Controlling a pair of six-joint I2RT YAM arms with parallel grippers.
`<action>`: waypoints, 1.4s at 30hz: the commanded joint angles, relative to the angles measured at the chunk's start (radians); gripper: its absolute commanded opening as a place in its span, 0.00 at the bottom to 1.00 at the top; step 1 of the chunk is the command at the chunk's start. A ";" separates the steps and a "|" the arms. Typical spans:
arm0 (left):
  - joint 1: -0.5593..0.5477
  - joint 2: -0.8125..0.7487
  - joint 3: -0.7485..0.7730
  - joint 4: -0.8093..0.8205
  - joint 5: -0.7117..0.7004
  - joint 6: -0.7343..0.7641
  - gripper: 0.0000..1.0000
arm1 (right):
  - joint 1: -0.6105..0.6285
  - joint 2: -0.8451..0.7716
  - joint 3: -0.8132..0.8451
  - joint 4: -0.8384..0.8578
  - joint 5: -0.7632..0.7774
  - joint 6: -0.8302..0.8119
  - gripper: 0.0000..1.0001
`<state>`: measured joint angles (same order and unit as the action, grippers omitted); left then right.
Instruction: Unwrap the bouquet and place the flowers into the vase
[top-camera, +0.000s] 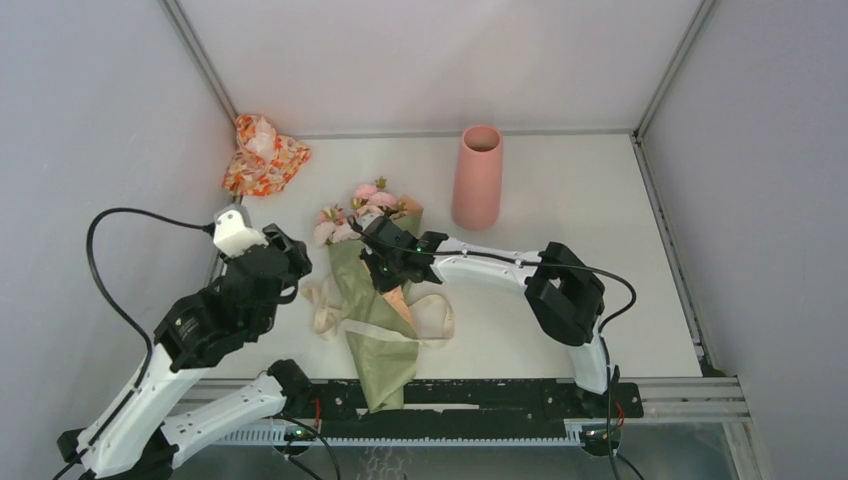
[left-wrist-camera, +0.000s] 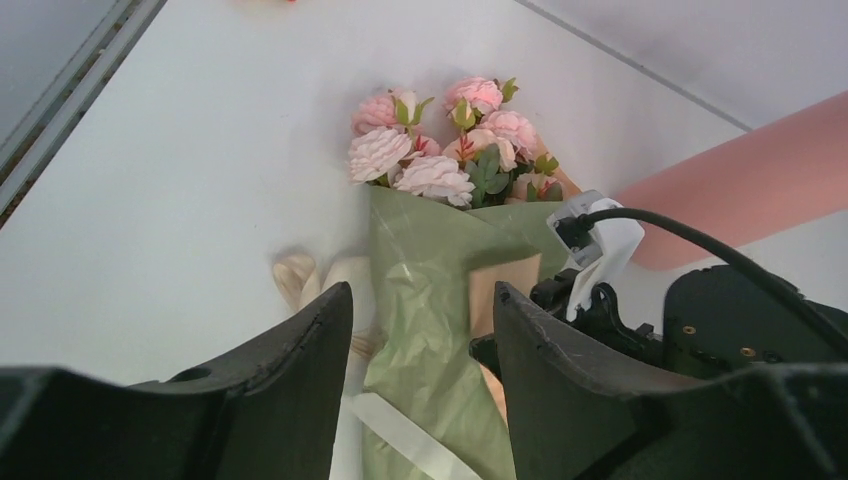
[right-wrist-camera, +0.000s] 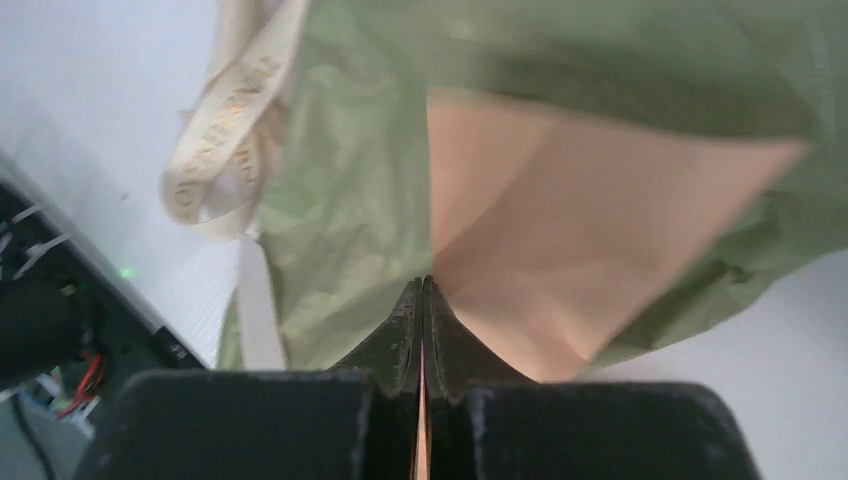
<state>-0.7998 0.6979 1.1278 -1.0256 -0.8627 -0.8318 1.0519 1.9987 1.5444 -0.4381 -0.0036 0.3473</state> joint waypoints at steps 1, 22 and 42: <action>0.004 -0.059 0.015 -0.059 -0.032 -0.052 0.59 | 0.074 -0.112 0.072 0.097 -0.141 -0.061 0.00; 0.005 -0.103 0.014 -0.064 -0.050 -0.028 0.63 | 0.042 -0.258 -0.076 -0.053 0.170 -0.001 0.56; 0.005 -0.074 0.011 -0.035 -0.048 -0.006 0.65 | -0.003 -0.315 -0.189 -0.167 0.324 0.036 0.56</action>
<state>-0.7998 0.5934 1.1297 -1.1080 -0.9058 -0.8627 1.0611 1.7390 1.3716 -0.6182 0.3153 0.3473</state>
